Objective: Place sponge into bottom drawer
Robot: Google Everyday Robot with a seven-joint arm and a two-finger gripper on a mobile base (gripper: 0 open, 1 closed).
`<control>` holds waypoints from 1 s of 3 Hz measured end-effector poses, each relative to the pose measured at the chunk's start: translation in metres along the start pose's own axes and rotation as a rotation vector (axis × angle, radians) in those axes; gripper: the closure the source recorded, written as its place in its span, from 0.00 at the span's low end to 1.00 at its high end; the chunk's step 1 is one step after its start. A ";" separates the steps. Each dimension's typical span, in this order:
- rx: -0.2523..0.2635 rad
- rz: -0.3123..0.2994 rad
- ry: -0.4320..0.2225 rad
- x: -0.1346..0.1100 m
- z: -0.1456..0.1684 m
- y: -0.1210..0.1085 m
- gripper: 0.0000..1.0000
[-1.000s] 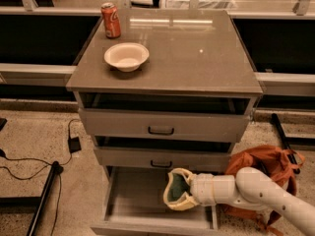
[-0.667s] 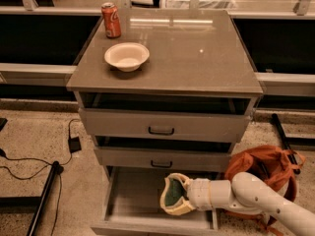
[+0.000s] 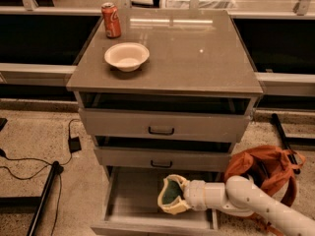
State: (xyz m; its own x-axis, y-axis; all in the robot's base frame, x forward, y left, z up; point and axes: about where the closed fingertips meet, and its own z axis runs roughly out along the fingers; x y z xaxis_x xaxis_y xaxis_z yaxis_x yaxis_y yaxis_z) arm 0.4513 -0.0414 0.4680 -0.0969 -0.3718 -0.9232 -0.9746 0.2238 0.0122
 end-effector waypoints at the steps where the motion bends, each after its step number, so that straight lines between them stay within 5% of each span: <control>1: 0.045 0.139 -0.029 0.063 0.040 -0.026 1.00; 3: 0.078 0.282 0.047 0.132 0.097 -0.046 1.00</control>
Offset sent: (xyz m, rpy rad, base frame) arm 0.0645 0.0226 -0.1800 0.0533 0.2631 -0.2067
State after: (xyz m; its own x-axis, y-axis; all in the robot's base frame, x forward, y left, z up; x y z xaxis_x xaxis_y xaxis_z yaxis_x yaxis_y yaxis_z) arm 0.5028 -0.0131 0.3081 -0.3730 -0.3263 -0.8686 -0.8896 0.3918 0.2348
